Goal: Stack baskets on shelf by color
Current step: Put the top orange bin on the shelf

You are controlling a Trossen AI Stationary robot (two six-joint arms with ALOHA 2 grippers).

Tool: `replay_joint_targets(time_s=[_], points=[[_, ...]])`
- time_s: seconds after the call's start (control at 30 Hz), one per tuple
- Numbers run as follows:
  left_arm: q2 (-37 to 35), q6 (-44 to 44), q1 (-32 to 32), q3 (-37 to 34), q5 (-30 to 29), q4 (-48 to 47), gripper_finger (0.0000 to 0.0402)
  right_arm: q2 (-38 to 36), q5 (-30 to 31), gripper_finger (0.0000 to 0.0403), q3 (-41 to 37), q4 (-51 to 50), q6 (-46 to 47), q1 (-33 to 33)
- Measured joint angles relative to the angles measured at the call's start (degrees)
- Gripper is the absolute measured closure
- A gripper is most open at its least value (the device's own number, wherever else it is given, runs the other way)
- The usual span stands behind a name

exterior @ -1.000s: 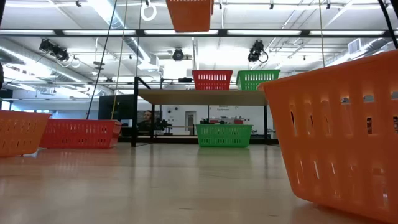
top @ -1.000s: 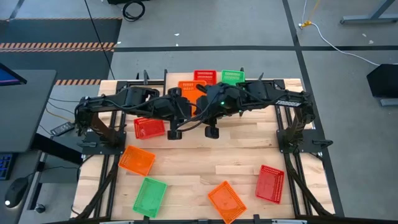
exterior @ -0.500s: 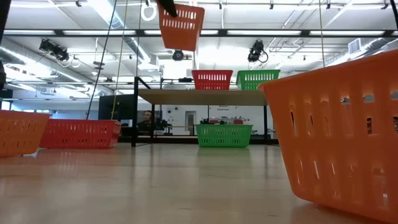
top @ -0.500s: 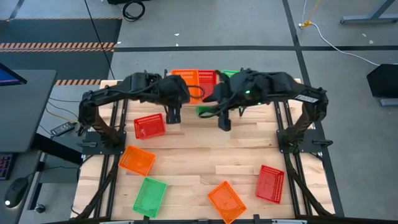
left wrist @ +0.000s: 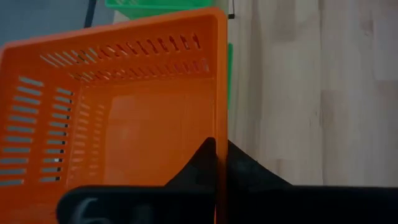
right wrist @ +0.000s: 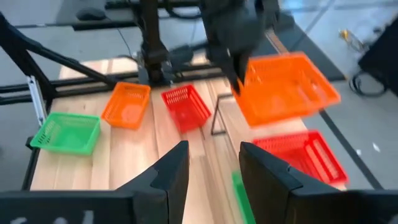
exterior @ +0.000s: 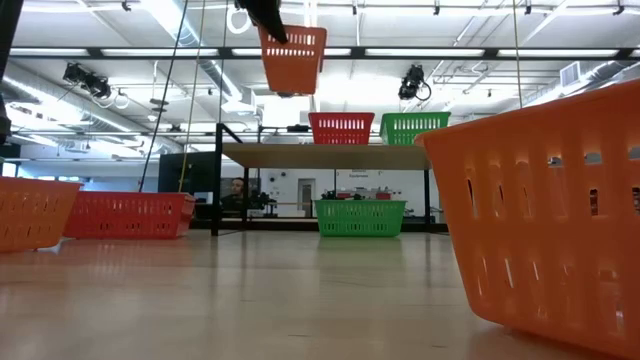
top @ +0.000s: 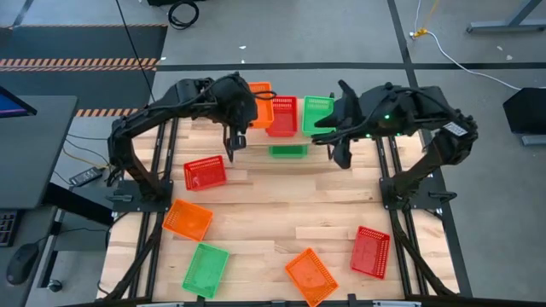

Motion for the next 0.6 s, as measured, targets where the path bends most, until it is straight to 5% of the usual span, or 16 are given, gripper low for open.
replay_joint_targets(time_s=[0.5,0.6], points=[[-4.5,-2.6,0.9,0.0,2.9,7.3,0.0397,-2.6,3.7,0.0257,0.0,-6.4,5.4,0.0],[-7.2,-3.1,1.1,-5.0,4.1,9.9,0.0397,-2.4,4.1,0.0257,-0.1,-6.4,4.9,0.0]])
